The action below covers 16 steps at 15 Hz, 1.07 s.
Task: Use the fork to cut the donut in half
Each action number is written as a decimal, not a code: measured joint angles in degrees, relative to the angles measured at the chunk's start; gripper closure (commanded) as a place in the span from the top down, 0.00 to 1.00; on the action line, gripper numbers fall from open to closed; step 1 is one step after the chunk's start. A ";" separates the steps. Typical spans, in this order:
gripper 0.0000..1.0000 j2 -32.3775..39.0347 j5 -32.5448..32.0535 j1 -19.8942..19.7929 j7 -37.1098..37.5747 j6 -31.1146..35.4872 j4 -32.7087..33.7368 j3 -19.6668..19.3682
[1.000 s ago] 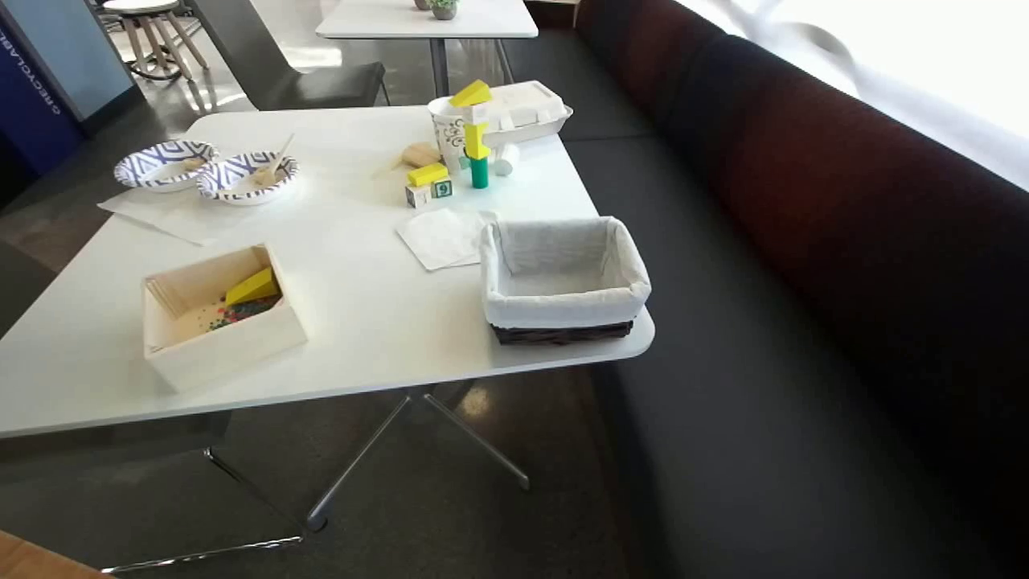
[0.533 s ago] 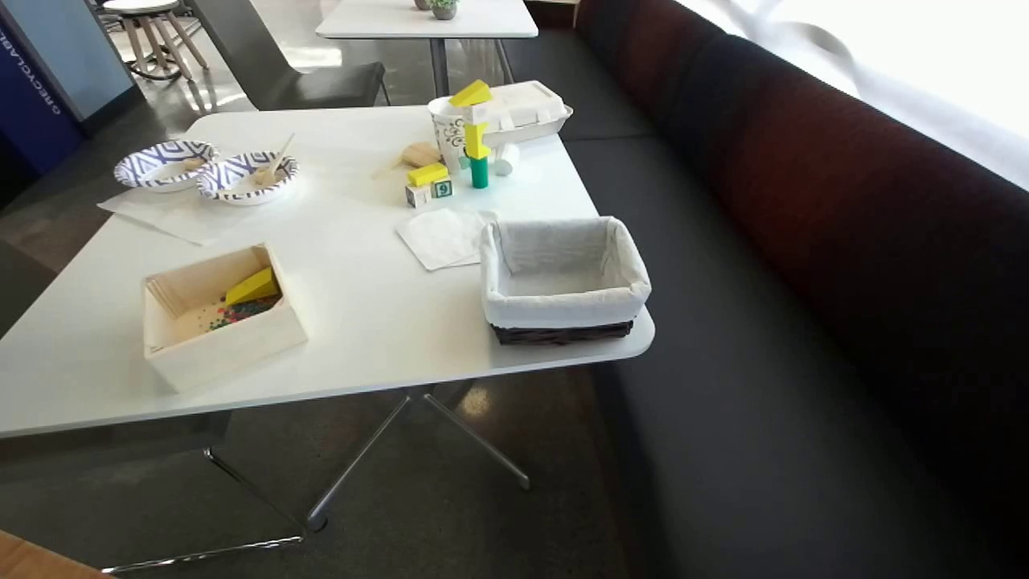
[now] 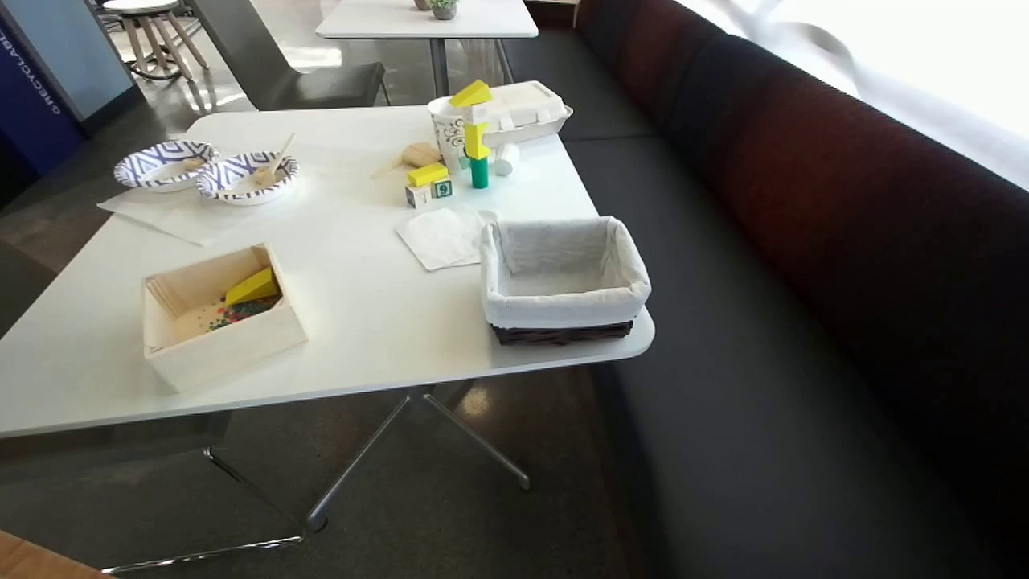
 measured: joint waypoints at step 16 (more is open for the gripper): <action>1.00 17.68 0.71 4.15 0.45 29.48 -4.94 4.61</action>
